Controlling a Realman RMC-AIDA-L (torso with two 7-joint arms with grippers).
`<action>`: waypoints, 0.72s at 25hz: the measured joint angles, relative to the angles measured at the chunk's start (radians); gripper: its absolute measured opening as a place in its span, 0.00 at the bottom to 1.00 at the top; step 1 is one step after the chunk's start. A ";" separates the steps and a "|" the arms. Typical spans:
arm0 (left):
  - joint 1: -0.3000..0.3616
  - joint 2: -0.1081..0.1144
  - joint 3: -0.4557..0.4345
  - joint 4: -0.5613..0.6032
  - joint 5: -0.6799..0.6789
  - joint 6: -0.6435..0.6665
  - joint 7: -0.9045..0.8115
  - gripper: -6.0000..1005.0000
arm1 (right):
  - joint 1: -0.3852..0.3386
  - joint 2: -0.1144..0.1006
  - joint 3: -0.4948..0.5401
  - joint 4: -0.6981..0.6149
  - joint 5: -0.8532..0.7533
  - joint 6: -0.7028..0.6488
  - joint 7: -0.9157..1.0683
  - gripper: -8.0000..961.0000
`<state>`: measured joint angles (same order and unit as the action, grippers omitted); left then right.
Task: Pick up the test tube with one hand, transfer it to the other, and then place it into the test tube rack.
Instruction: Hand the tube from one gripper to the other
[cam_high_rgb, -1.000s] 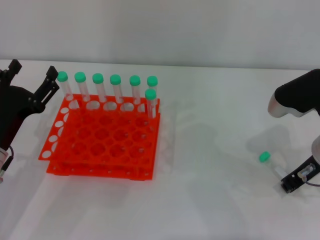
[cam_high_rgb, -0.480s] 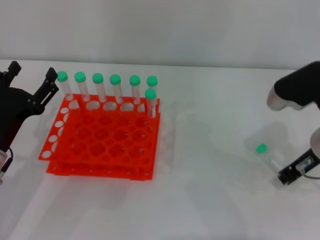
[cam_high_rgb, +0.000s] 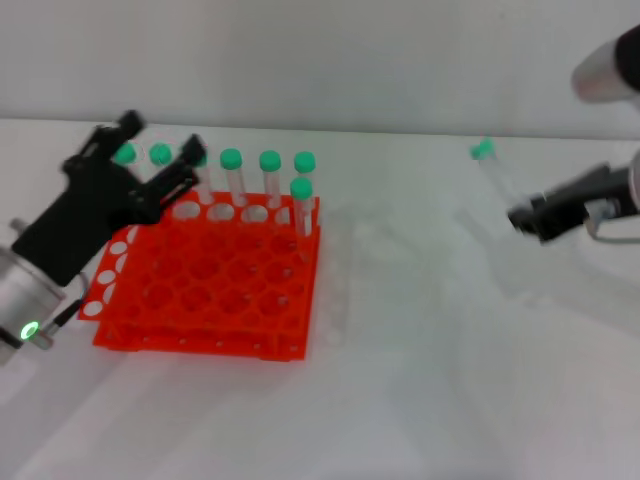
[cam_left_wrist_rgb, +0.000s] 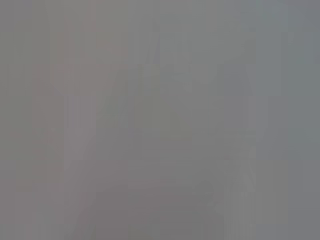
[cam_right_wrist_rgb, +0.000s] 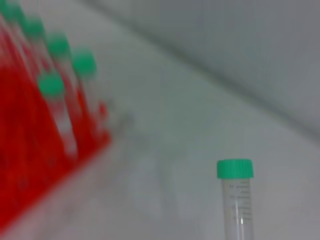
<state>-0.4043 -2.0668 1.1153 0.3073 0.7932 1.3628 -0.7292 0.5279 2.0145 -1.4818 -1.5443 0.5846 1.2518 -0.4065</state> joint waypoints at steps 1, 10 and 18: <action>-0.002 0.000 0.000 0.021 0.032 -0.002 -0.041 0.89 | -0.018 0.000 0.014 -0.001 0.038 -0.047 -0.056 0.21; -0.059 0.002 0.000 0.151 0.263 -0.004 -0.400 0.89 | -0.148 -0.001 0.091 0.067 0.431 -0.321 -0.513 0.22; -0.085 0.008 0.000 0.212 0.370 0.013 -0.539 0.89 | -0.162 -0.002 0.087 0.198 0.660 -0.318 -0.769 0.22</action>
<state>-0.4897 -2.0591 1.1151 0.5191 1.1629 1.3759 -1.2683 0.3656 2.0126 -1.3952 -1.3467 1.2446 0.9337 -1.1759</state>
